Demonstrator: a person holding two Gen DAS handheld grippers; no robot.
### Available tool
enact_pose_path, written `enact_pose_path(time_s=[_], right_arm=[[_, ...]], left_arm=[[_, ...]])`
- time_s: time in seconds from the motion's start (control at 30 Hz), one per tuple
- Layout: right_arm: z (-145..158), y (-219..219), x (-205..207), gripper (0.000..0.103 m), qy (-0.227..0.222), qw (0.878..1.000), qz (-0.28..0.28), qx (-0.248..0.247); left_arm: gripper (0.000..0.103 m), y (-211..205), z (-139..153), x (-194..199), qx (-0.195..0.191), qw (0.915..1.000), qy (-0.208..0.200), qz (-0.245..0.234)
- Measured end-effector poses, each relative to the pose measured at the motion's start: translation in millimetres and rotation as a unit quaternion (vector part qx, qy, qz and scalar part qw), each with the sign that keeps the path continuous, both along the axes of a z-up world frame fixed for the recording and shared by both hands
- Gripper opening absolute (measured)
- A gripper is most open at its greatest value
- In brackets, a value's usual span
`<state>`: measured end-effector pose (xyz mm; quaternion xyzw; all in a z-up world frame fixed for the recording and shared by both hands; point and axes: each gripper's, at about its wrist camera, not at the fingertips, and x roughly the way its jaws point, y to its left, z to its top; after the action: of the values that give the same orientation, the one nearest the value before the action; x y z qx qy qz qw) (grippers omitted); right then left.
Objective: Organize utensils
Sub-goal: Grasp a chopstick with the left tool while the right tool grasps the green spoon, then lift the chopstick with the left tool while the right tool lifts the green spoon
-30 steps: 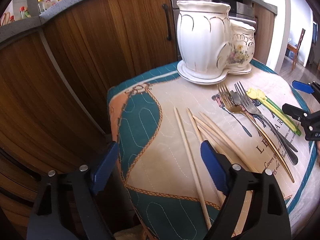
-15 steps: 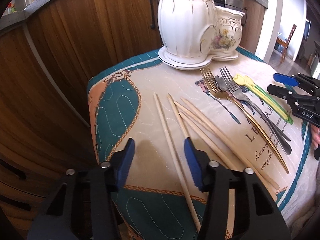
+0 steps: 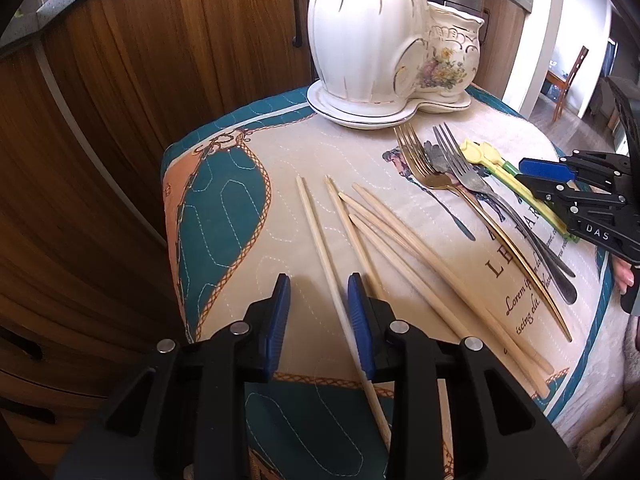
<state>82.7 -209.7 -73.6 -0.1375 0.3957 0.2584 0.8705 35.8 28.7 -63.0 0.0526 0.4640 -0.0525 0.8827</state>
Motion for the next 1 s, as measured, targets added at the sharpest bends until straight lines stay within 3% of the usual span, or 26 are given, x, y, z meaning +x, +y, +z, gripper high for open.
enact_pose_path(time_s=[0.13,0.27,0.3,0.4,0.67,1.0], right_arm=[[-1.4,-4.5,2.1,0.012,0.020,0.999,0.008,0.028],[-1.9,-3.5,1.7,0.010,0.014,0.999,0.001,0.036],[-2.2,-4.1,1.1,0.010,0.011,0.999,-0.002,0.040],[-1.3,-6.7,-1.1,0.010,0.003,0.999,-0.011,0.051],[10.1,-20.0,-7.3,0.010,-0.033,0.996,-0.026,0.073],[52.8,-40.2,-12.6,0.010,-0.102,0.982,-0.040,0.154]], left_arm=[[0.030,2.1,0.5,-0.5,-0.002,0.9999,0.010,-0.004],[0.030,4.0,0.7,2.5,-0.008,0.9999,0.013,-0.004],[0.027,5.3,0.5,3.9,-0.011,0.9999,0.010,-0.002],[0.005,10.7,0.5,6.1,-0.010,0.9998,0.004,0.016],[0.004,13.7,0.6,4.3,-0.017,0.9993,-0.021,0.027],[0.004,16.6,52.1,-10.6,-0.049,0.9922,-0.113,0.020]])
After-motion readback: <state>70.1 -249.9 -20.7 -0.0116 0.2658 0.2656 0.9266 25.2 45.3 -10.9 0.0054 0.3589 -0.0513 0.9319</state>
